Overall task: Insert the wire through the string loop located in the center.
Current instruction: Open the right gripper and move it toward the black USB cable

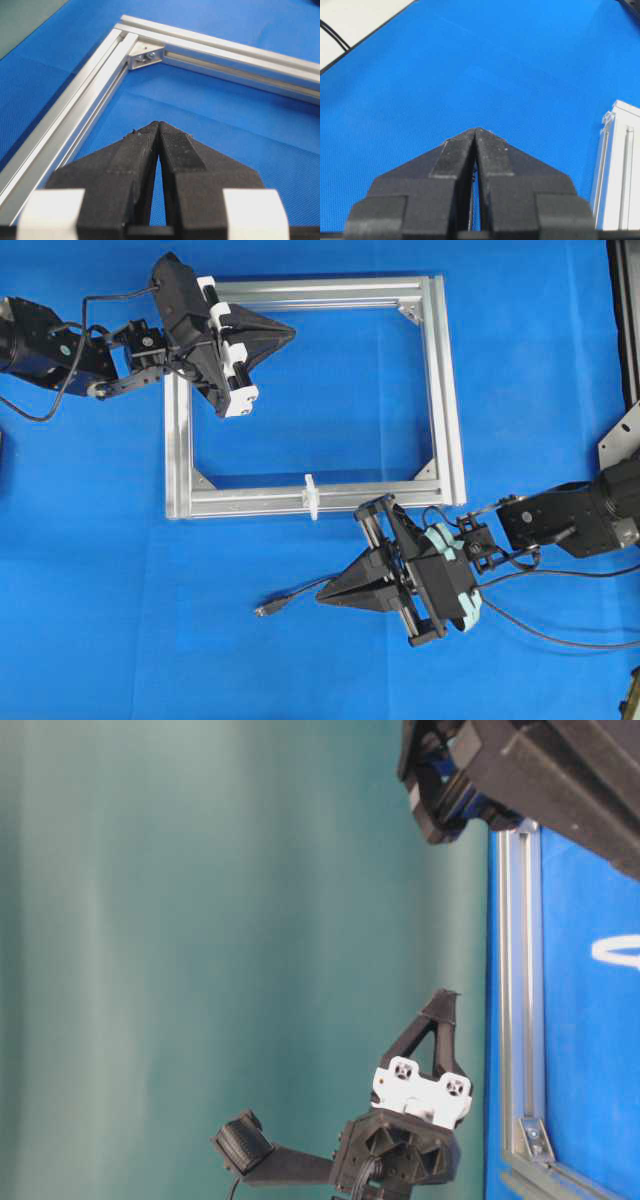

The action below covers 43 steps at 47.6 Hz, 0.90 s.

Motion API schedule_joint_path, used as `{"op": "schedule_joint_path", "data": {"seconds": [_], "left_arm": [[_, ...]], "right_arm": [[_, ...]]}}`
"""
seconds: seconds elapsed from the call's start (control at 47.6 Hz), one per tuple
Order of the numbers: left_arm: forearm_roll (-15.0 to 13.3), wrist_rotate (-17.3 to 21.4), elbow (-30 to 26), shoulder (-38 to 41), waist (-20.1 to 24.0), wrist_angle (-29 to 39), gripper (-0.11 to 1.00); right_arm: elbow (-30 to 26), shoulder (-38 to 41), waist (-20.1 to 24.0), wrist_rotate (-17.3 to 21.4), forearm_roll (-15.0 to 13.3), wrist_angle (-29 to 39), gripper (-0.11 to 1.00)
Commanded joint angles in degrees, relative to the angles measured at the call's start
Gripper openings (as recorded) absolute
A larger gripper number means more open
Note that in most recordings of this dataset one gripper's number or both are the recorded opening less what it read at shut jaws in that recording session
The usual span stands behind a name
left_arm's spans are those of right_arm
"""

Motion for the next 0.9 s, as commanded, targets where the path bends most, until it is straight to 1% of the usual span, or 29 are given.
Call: {"op": "schedule_joint_path", "data": {"seconds": [0.0,0.042,0.105,0.315,0.735,0.819,0.882], "left_arm": [[1.1,0.1,-0.9,-2.2,-0.4,-0.3,0.0],[1.1,0.0,-0.9,-2.2,-0.4,-0.3,0.0],[1.1,0.0,-0.6,-2.2,-0.4,-0.3,0.0],[1.2,0.0,-0.3,-2.3,-0.4,-0.3,0.0],[1.3,0.2,-0.2,-2.3,-0.4,-0.3,0.0],[1.3,0.3,-0.2,-2.3,-0.4,-0.3,0.0],[1.2,0.3,-0.3,-2.3,-0.4,-0.3,0.0]], "right_arm": [[-1.0,-2.9,-0.5,-0.1,0.1,-0.2,0.0],[-0.9,-3.2,-0.5,-0.1,0.1,0.3,-0.01],[-1.0,-3.3,-0.6,-0.1,0.1,0.8,-0.05],[-1.1,-3.3,-0.6,0.4,0.1,2.3,-0.05],[-1.8,-3.3,-1.1,3.4,0.1,4.7,-0.04],[-1.8,-3.3,-1.1,3.6,0.1,5.0,0.03],[-1.8,-3.3,-1.2,3.6,0.2,5.0,0.14]]}}
